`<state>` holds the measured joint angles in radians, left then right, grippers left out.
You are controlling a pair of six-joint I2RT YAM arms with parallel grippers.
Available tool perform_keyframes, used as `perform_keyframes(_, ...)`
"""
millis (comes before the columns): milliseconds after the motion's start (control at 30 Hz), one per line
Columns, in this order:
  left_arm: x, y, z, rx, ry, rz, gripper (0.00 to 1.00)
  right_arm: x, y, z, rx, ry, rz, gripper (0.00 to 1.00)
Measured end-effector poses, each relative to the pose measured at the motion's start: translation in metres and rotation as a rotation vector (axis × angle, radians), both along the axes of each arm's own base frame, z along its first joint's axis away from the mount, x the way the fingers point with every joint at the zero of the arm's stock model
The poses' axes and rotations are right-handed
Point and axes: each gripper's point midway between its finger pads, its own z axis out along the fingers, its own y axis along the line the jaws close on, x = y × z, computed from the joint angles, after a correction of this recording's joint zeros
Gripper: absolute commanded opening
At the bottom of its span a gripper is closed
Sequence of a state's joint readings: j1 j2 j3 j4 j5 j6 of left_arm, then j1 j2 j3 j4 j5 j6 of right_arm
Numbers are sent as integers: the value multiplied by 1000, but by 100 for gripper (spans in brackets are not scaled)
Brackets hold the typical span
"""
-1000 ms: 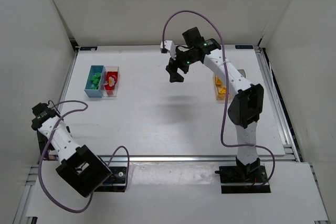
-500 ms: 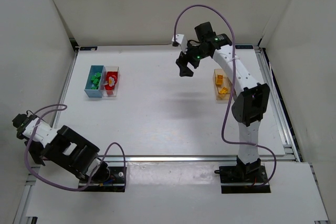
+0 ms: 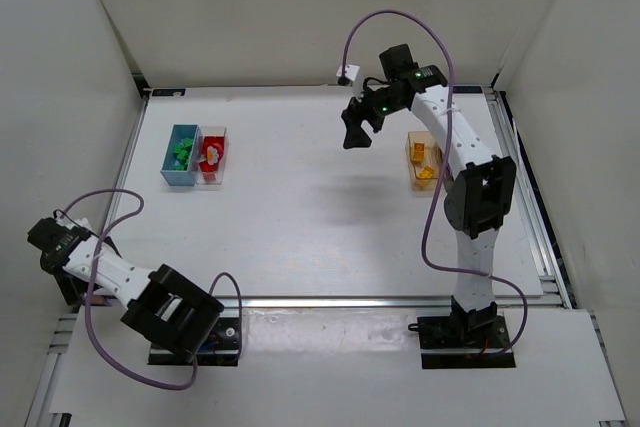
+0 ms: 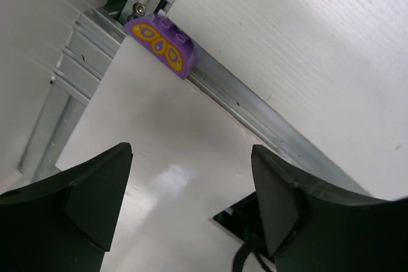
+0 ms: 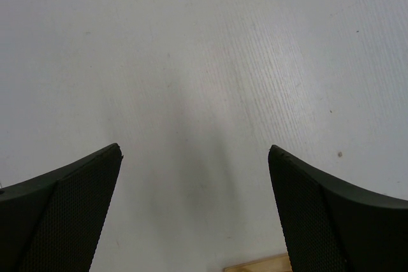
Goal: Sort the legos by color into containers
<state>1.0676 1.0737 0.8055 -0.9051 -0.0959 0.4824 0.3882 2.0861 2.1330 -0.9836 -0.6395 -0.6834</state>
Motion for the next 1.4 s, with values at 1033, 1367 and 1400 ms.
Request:
perform_keyframes(1033,6,50,-41,-87,199,-696,98,7,-14,1,81,66,-25,99)
perform_keyframes(1367,0,45,-60,-77,225,-717,96,12,-13,-2,79,80,-34,99)
perform_keyframes(1400,0,45,-62,-75,227,-717,95,12,-13,-2,79,79,-34,99)
